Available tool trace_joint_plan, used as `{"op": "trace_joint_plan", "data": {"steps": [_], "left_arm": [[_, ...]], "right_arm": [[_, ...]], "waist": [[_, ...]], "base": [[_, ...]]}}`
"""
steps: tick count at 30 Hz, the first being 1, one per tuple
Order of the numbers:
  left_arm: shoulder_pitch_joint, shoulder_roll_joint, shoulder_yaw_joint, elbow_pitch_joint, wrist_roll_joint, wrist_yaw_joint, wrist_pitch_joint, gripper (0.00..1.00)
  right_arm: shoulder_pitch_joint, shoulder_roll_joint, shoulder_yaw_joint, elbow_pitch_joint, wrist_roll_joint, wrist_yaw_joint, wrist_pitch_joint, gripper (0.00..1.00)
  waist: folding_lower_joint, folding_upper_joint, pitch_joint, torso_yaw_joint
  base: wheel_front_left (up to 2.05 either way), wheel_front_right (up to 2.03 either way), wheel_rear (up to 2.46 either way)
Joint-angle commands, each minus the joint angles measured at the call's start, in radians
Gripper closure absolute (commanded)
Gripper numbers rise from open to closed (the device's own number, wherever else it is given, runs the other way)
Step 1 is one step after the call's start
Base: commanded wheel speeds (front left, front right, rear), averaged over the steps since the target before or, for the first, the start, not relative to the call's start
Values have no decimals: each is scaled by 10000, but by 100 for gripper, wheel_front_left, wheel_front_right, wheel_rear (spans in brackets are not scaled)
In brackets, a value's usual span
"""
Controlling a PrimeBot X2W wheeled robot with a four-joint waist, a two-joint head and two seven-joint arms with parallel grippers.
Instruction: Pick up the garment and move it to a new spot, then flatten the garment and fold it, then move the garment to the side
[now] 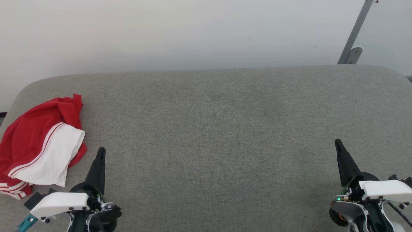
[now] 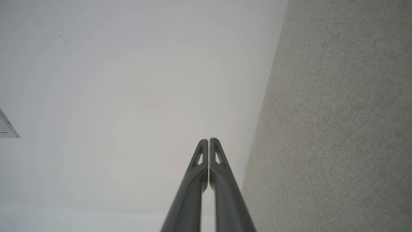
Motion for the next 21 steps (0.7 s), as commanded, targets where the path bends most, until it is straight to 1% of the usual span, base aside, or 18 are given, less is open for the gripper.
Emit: {"op": "trace_joint_plan", "data": {"steps": [1,21], "left_arm": [[-116,40,-1,-5,-36,-57,-1,100],[-116,40,-3,-5,-36,-57,-1,100]], "right_arm": [[-46,15,4,8,44,0,3,100],[-46,15,3,10,44,0,3,100]], "waist": [[0,-1,0,0],[0,-1,0,0]], "base": [[0,0,0],[0,0,0]]}}
